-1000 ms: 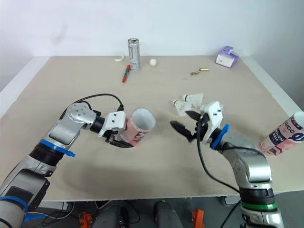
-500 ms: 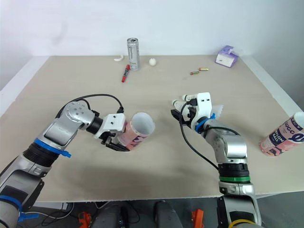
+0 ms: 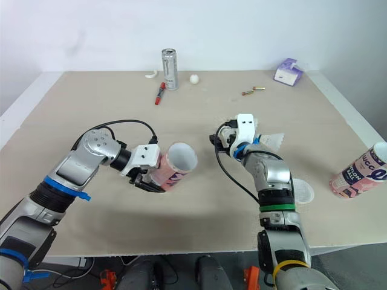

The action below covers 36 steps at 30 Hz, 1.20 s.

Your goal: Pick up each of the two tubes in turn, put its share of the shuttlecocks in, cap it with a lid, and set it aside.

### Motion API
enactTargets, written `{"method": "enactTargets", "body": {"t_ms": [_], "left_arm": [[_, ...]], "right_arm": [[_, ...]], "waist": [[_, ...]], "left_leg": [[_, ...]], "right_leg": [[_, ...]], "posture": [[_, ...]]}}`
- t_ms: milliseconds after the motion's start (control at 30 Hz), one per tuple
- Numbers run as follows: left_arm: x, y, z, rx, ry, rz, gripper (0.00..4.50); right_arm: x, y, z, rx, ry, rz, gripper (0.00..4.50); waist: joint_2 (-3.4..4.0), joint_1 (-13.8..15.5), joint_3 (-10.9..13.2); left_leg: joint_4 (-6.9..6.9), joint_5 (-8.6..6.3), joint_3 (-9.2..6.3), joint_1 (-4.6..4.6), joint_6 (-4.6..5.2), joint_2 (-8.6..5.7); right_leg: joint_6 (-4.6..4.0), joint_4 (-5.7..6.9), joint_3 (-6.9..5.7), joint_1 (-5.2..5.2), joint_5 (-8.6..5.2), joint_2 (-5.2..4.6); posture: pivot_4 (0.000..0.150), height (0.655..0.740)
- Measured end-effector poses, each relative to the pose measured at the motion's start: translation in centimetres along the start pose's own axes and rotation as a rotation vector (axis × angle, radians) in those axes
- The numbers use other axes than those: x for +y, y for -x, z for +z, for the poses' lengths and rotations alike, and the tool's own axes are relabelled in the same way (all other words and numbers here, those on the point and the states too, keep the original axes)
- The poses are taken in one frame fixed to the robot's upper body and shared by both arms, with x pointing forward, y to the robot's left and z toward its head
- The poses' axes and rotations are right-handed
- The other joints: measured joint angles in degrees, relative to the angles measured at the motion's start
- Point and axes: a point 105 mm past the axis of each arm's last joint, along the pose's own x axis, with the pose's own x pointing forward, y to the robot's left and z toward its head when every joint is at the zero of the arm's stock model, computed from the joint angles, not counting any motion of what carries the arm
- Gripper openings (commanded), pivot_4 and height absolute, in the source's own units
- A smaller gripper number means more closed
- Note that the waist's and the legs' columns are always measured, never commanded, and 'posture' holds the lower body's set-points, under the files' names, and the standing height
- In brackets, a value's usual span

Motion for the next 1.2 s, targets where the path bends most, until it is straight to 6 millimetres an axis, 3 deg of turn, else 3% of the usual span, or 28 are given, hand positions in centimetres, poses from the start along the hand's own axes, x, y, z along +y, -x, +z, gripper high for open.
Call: {"method": "enactTargets", "body": {"t_ms": [33,100,133,200,300,333,600,800,900,967,1033,1067,1100,1200], "left_arm": [[0.0,0.0,0.0,-0.001,0.0,0.001,2.98],[-0.1,0.0,0.0,-0.001,0.002,0.005,2.98],[-0.1,0.0,0.0,-0.001,0.001,0.006,2.98],[-0.1,0.0,0.0,-0.002,0.002,0.009,2.98],[-0.1,-0.1,0.0,-0.003,0.002,0.017,2.98],[-0.1,-0.1,-0.1,-0.005,0.003,0.019,2.98],[-0.1,-0.1,-0.1,-0.008,0.003,0.021,2.98],[-0.2,-0.2,-0.2,-0.013,0.008,0.019,2.98],[-0.3,-0.3,-0.2,-0.021,0.011,0.016,2.98],[-0.3,-0.3,-0.2,-0.023,0.013,0.016,2.98],[-0.3,-0.4,-0.3,-0.03,0.022,0.015,2.98],[-0.3,-0.4,-0.3,-0.031,0.023,0.015,2.98],[-0.2,-0.3,-0.4,-0.03,0.032,0.017,2.98],[-0.1,-0.3,-0.6,-0.032,0.043,0.019,2.98]], "right_arm": [[-0.3,-0.1,-0.1,0.006,-0.008,-0.011,3.74],[-0.5,-0.5,-0.3,0.011,-0.026,-0.022,2.81],[-0.5,-0.5,-0.4,0.011,-0.026,-0.025,2.13],[-0.5,-0.6,-0.4,0.01,-0.027,-0.028,1.58],[-0.4,-0.8,-0.4,0.008,-0.029,-0.027,0.28],[-0.3,-0.8,-0.3,0.001,-0.027,-0.021,0.11],[0.4,-0.5,0.7,-0.029,0.019,0.016,0.11],[2.1,1.1,2.3,-0.089,0.185,0.099,0.11],[3.0,3.3,3.9,-0.143,0.347,0.166,0.11],[3.3,5.4,6.0,-0.207,0.49,0.206,0.11],[3.6,8.9,8.4,-0.265,0.724,0.291,0.11],[3.7,9.2,8.5,-0.269,0.738,0.296,0.11],[4.3,11.2,9.6,-0.3,0.863,0.366,0.11],[5.5,13.2,9.6,-0.287,1.005,0.483,0.11]], "waist": [[0.0,0.0,0.0],[0.01,0.0,0.0],[0.01,0.0,0.0],[0.01,-0.1,0.0],[0.02,-0.1,0.0],[0.02,-0.1,0.0],[0.04,-0.1,0.0],[0.05,-0.1,0.0],[0.07,0.1,0.0],[0.07,0.2,0.0],[0.1,0.3,0.0],[0.1,0.3,0.0],[0.03,0.3,-0.1],[0.07,0.2,-0.1]], "left_leg": [[0.0,0.0,0.0,0.0,0.0,0.0],[0.0,0.0,0.01,0.01,0.0,0.0],[0.0,0.0,0.0,0.01,0.0,0.0],[0.0,0.0,-0.01,0.01,0.0,0.0],[0.0,0.0,0.0,0.01,0.0,0.0],[0.0,0.0,0.0,0.01,0.0,0.0],[0.0,0.01,0.0,0.02,0.0,0.0],[0.0,0.0,0.0,0.02,0.0,0.0],[0.0,0.0,-0.03,-0.01,0.0,-0.02],[-0.01,0.0,-0.04,0.01,0.0,-0.04],[-0.03,-0.01,-0.06,0.0,0.01,-0.07],[-0.03,-0.01,-0.06,0.03,0.02,-0.06],[-0.02,-0.02,-0.08,0.1,0.03,-0.03],[-0.02,-0.02,-0.08,0.17,0.04,-0.01]], "right_leg": [[0.0,0.0,0.0,0.0,0.0,0.0],[0.01,0.0,0.02,0.0,0.01,0.0],[0.02,0.0,0.01,0.01,0.01,0.01],[0.02,0.0,0.01,0.01,0.0,0.01],[0.02,0.0,0.02,0.01,0.01,0.0],[0.03,0.0,0.04,0.01,0.01,0.0],[0.04,0.0,0.03,0.01,0.01,0.02],[0.05,0.0,0.03,0.01,0.0,0.01],[0.07,0.0,0.03,0.0,-0.02,0.01],[0.09,0.0,0.03,0.01,-0.04,0.0],[0.1,-0.02,0.02,0.01,-0.08,0.0],[0.09,-0.02,0.02,0.02,-0.09,0.0],[0.06,-0.04,0.01,0.1,-0.1,0.06],[0.04,-0.03,0.04,0.14,-0.08,0.11]], "posture": [[0.15,0.74],[0.15,0.74],[0.15,0.74],[0.15,0.74],[0.15,0.74],[0.15,0.74],[0.15,0.74],[0.15,0.74],[0.15,0.74],[0.15,0.74],[0.15,0.74],[0.15,0.74],[0.15,0.74],[0.15,0.74]]}}
